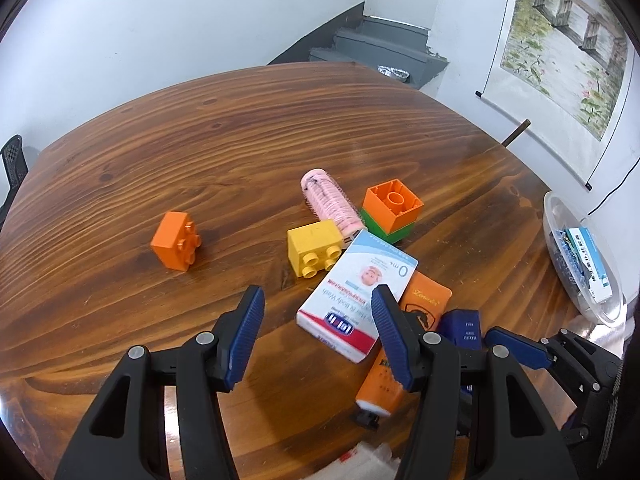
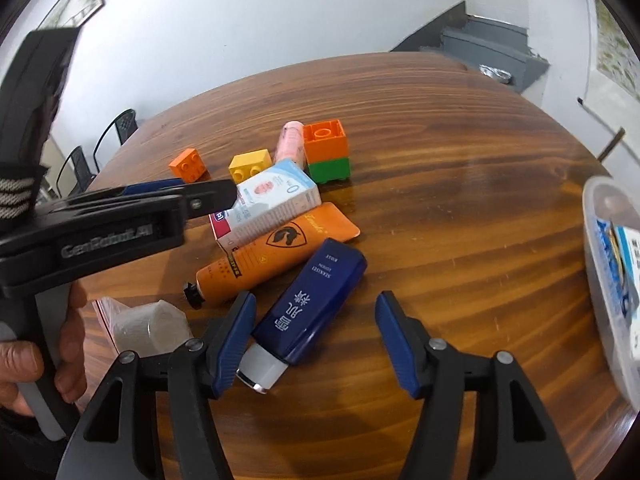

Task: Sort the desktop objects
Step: 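Move both grippers back over the scattered items on the table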

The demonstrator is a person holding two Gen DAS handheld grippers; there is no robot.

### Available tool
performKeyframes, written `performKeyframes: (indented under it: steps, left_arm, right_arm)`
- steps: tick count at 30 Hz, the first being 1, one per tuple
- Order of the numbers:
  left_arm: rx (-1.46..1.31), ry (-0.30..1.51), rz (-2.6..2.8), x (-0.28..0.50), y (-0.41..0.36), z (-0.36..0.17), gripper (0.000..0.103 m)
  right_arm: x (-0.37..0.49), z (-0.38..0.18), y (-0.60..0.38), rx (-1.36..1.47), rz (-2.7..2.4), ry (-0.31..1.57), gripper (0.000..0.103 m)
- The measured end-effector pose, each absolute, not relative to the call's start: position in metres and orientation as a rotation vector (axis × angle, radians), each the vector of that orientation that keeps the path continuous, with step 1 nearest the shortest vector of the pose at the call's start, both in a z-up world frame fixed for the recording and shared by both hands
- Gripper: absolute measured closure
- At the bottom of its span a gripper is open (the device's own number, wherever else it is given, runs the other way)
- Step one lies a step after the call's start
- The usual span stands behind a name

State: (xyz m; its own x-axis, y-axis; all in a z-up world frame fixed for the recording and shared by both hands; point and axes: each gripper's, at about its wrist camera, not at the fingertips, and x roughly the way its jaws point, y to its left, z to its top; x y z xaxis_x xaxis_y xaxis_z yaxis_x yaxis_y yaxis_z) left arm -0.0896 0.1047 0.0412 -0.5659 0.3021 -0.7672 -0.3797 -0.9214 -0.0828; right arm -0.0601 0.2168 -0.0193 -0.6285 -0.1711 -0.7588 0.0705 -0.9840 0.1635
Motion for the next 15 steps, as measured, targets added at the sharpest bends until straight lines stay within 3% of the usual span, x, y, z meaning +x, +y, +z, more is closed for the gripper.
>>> performKeyframes:
  steps: [6, 15]
  left_arm:
    - [-1.194, 0.151, 2.453, -0.091, 0.115, 0.036, 0.043]
    - [-1.193, 0.153, 2.432, -0.093, 0.117, 0.035, 0.043]
  right_arm:
    - [-0.06, -0.018, 0.219, 1.279, -2.721, -0.094, 0.028]
    - [-0.061, -0.019, 0.233, 1.299, -2.757, -0.08, 0.028]
